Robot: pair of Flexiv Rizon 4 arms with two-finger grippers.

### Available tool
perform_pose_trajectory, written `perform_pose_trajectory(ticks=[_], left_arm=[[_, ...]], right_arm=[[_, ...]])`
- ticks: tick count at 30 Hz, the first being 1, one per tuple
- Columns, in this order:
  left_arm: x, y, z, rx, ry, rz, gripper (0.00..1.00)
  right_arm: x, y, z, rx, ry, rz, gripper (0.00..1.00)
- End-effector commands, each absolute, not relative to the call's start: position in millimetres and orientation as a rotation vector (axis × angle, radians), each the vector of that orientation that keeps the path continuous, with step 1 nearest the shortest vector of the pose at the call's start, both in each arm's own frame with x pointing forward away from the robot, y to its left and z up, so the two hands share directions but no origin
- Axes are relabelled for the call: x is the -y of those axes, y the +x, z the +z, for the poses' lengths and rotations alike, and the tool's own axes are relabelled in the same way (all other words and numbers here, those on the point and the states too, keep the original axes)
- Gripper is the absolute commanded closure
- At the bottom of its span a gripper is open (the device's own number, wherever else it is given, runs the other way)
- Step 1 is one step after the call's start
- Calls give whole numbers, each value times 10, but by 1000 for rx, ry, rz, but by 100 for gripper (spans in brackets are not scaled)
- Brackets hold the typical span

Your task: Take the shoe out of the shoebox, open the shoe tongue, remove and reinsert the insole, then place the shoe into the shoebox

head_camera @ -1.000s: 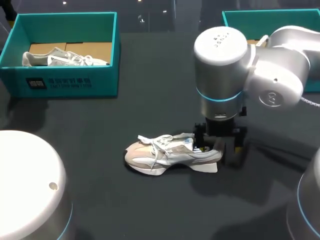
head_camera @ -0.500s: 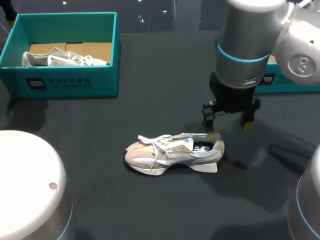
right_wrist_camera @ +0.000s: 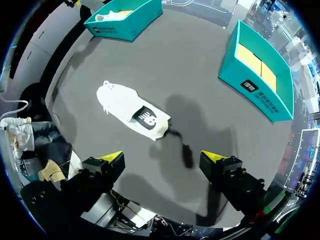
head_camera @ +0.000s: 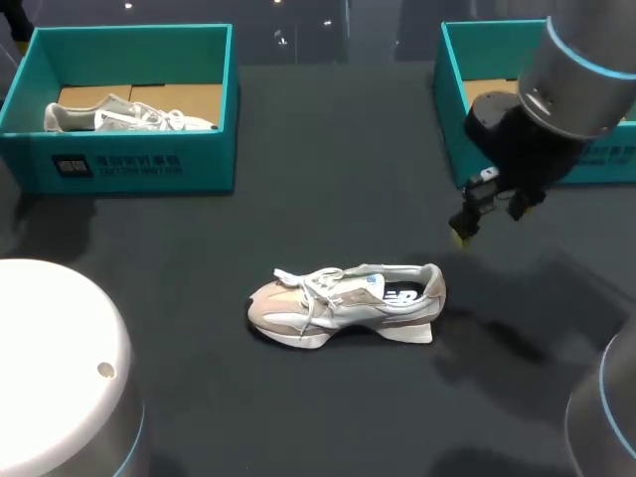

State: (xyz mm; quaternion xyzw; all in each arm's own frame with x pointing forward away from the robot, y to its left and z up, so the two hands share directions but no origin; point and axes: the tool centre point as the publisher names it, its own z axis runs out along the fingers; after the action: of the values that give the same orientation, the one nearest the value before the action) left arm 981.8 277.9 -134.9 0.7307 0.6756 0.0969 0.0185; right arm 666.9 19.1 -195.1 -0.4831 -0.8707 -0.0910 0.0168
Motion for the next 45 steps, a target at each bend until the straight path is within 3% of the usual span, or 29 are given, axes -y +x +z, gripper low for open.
perform_pose_trajectory(ticks=[1,4,10,21,40,45], left_arm=[[-2781,9807,-1346,-2096,2270,305,0],[-2781,9807,-1346,-2096,2270,305,0],[-2781,9807,-1346,-2096,2270,305,0],[-2781,9807,-1346,-2096,2270,305,0],[-2781,9807,-1346,-2096,2270,305,0],[-2781,9807,-1346,-2096,2270,305,0]], right_arm=[[46,6496,-2020,2588,-1395,-724,0],[66,6506,-2000,2594,-1359,-766,0],[128,6592,-1942,2522,-1127,-1201,0],[308,6692,-1996,2524,-1067,-1517,0],[400,6670,-1982,2670,-1007,-1508,0],[527,6701,-2070,2621,-762,-1740,0]])
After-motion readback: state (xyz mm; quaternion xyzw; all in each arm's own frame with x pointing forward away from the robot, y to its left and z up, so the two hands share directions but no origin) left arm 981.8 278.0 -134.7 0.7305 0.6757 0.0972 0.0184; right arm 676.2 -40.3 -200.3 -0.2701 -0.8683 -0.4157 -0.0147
